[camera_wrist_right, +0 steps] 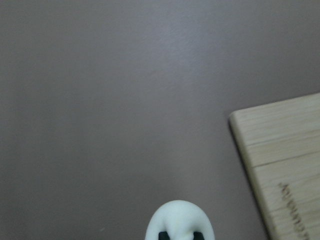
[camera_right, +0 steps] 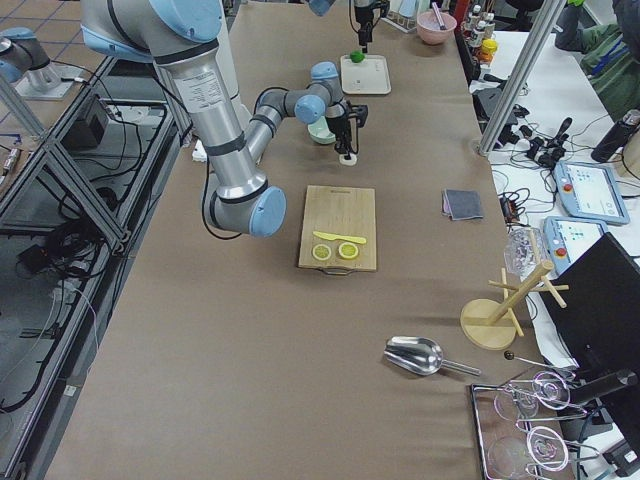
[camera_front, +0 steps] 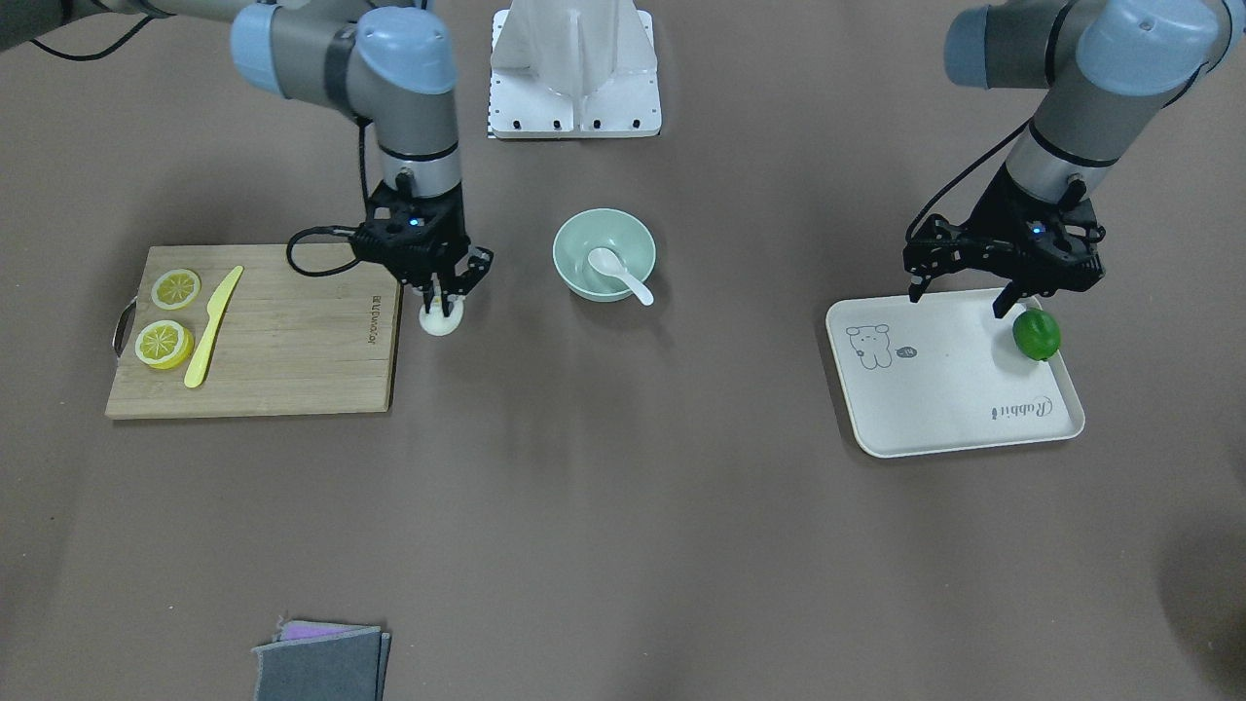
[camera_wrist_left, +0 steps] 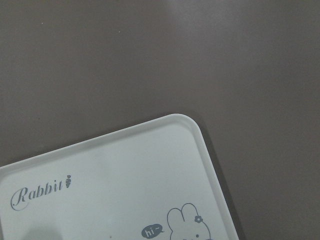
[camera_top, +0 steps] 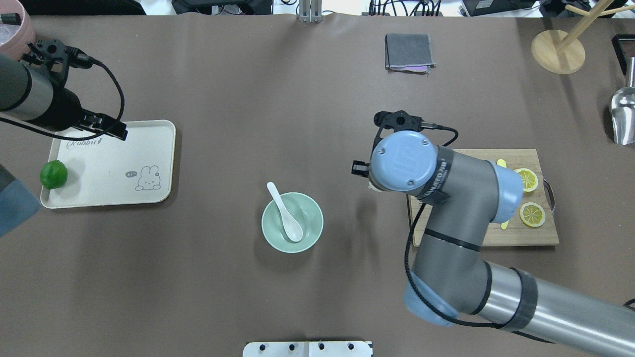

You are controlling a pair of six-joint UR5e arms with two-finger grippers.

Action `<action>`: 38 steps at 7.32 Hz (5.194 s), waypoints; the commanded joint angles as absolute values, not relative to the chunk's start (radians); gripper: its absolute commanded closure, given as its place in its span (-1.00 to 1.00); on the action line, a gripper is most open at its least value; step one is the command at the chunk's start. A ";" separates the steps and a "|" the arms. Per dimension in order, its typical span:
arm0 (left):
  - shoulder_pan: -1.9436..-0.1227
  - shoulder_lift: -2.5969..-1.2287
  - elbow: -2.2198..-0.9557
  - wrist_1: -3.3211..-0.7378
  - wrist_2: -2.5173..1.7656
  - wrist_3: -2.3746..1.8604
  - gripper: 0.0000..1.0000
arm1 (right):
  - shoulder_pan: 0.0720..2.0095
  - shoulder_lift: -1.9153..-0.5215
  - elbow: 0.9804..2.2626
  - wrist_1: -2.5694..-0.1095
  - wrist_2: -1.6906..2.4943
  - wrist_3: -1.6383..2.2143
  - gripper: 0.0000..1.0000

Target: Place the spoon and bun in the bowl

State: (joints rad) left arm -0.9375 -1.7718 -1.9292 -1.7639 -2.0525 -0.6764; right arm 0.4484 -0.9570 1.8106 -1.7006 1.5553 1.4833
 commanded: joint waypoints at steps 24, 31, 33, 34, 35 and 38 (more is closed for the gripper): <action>-1.515 -1.450 -1.786 -1.559 -2.267 0.157 -0.97 | 1.518 -1.658 1.981 -1.993 2.289 -0.137 -1.00; -1.526 -1.448 -1.786 -1.560 -2.364 0.161 -0.97 | 1.528 -1.703 1.798 -1.823 2.287 -0.138 -1.00; -1.528 -1.447 -1.783 -1.562 -2.364 0.161 -0.97 | 1.528 -1.709 1.795 -1.818 2.287 -0.138 -1.00; -1.528 -1.448 -1.781 -1.562 -2.364 0.160 -0.97 | 1.528 -1.710 1.795 -1.818 2.289 -0.140 -1.00; -1.528 -1.448 -1.782 -1.562 -2.365 0.160 -0.97 | 1.528 -1.718 1.795 -1.816 2.289 -0.140 -1.00; -1.528 -1.444 -1.782 -1.562 -2.364 0.160 -0.97 | 1.528 -1.729 1.802 -1.815 2.289 -0.143 -1.00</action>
